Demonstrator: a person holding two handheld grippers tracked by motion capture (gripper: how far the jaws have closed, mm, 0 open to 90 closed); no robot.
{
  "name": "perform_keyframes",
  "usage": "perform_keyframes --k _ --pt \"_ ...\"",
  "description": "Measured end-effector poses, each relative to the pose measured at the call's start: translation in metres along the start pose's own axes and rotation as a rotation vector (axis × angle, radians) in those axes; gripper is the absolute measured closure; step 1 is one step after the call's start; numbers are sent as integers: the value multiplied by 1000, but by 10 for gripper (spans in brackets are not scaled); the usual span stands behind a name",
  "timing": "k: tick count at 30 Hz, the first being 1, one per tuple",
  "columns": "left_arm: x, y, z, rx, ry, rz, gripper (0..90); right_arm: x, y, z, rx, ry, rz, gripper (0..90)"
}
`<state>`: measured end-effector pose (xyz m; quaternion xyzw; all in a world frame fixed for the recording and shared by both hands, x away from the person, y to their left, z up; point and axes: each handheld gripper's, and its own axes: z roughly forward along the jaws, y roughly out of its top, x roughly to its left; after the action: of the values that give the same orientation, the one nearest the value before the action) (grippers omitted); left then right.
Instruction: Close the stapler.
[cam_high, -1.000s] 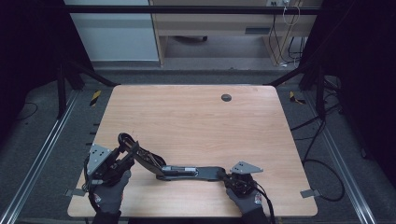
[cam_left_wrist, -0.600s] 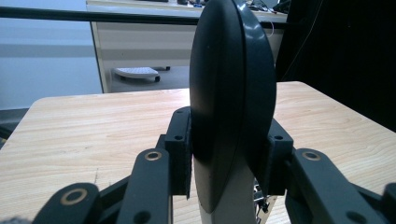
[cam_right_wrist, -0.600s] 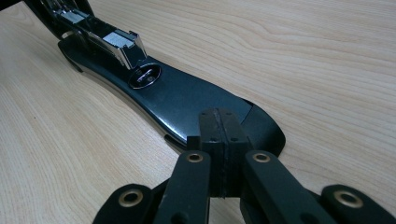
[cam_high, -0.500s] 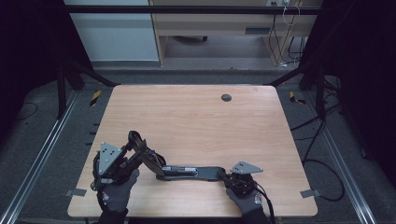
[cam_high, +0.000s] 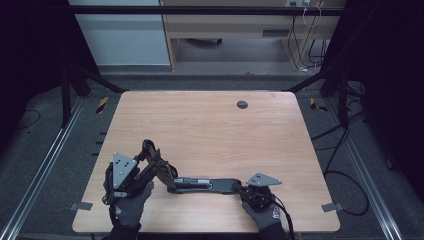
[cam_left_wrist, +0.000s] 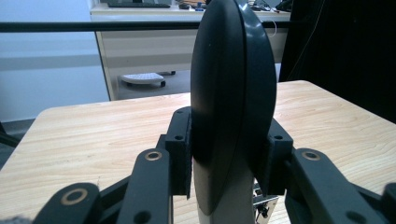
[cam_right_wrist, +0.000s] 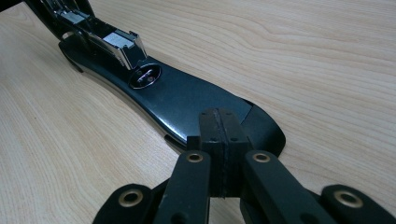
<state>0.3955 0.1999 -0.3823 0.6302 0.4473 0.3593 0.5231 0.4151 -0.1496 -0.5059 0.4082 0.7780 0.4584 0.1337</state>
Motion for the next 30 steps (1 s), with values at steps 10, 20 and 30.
perform_keyframes --k 10,20,30 --pt "-9 1 3 -4 12 45 629 -1 -1 0 -2 5 9 900" --pt "-23 2 7 -15 28 86 627 -1 0 0 0 5 5 900" --pt "-38 1 11 -26 46 135 624 -1 0 0 0 5 4 900"
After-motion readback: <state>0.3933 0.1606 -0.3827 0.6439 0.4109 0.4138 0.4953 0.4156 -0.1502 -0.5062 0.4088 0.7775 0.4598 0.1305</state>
